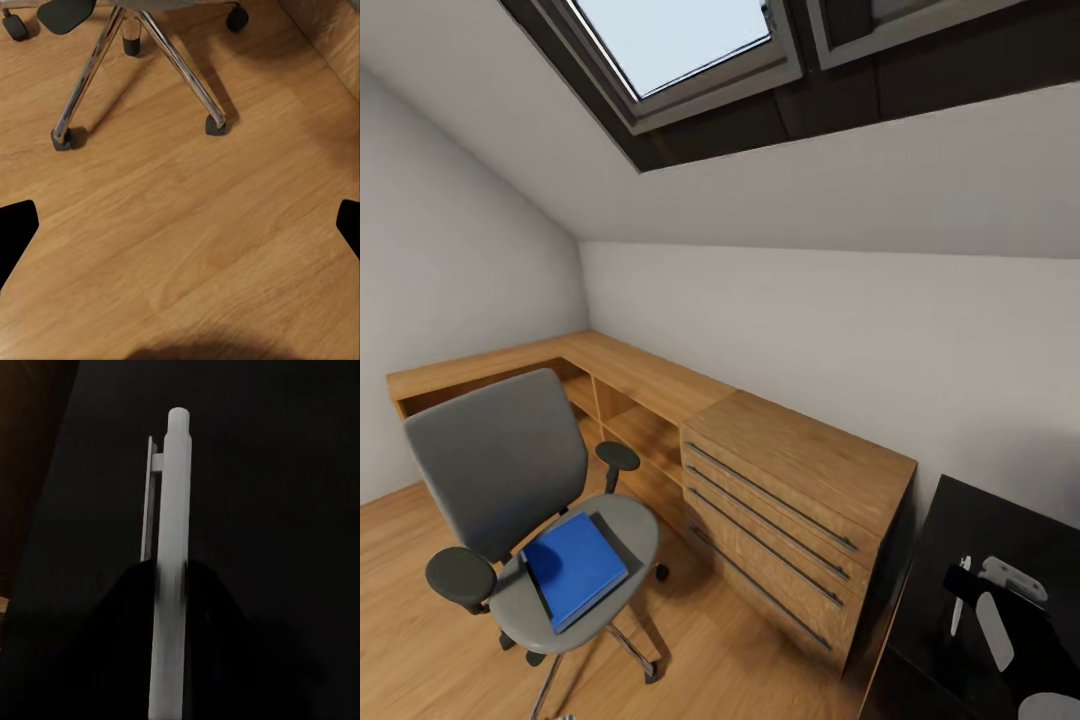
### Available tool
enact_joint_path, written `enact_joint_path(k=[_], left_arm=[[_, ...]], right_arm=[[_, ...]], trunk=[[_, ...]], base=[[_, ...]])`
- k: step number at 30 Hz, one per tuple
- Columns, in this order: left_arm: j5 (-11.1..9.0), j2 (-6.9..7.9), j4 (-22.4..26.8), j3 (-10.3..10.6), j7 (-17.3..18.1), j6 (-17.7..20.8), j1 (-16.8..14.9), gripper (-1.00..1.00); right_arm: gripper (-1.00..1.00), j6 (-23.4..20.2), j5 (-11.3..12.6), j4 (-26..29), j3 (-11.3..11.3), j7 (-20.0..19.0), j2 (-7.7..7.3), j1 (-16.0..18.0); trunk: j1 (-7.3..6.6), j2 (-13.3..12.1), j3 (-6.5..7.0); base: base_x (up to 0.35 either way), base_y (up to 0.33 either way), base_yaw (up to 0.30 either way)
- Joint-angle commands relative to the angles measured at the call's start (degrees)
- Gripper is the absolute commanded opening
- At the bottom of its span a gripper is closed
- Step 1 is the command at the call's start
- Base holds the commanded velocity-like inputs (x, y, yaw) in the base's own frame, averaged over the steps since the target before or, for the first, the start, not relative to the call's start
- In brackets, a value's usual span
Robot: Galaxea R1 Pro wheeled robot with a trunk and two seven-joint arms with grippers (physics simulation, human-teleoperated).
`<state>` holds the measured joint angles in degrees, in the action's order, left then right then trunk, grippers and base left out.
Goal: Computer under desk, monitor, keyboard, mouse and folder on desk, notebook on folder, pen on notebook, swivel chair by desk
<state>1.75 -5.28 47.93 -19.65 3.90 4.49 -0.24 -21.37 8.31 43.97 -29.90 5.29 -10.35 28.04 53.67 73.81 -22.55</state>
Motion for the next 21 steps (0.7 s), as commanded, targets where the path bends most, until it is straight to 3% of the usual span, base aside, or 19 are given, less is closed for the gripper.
enact_joint_path(k=[1, 2, 3, 12, 18, 21], left_arm=[[0.2, -0.08, 0.1, -0.3, 0.4, 0.2, 0.0, 1.00], [0.2, -0.08, 0.1, -0.3, 0.4, 0.2, 0.0, 1.00], [0.2, -0.08, 0.1, -0.3, 0.4, 0.1, 0.0, 1.00], [0.2, -0.08, 0.2, -0.3, 0.5, 0.1, 0.0, 1.00], [0.2, -0.08, 0.1, -0.3, 0.5, 0.1, 0.0, 1.00], [0.2, -0.08, 0.1, -0.4, 0.4, 0.1, 0.0, 1.00]], right_arm=[[-1.00, -0.1, 0.2, -0.3, 0.0, 0.2, -0.07, 0.2], [-1.00, -0.1, 0.1, -0.4, 0.0, 0.2, -0.08, 0.2], [1.00, -0.1, 0.0, -0.4, 0.0, 0.2, -0.09, 0.3], [1.00, -0.1, -0.2, -0.3, 0.0, 0.2, -0.11, 0.3], [1.00, -0.1, -0.1, 0.1, -0.1, 0.2, -0.11, 0.3], [1.00, -0.2, -0.1, 2.8, -0.2, 0.0, -0.06, 0.3]], trunk=[[0.00, 0.0, -0.06], [0.00, 0.0, -0.06], [0.00, 0.0, -0.06], [0.00, 0.0, -0.06], [-1.31, -2.4, 1.01], [-1.97, -3.6, 1.55]], base=[[0.000, 0.000, 0.000], [0.000, 0.000, 0.000], [0.000, 0.000, 0.000], [0.000, 0.000, 0.000], [0.000, 0.000, 0.000], [0.000, 0.000, 0.000]])
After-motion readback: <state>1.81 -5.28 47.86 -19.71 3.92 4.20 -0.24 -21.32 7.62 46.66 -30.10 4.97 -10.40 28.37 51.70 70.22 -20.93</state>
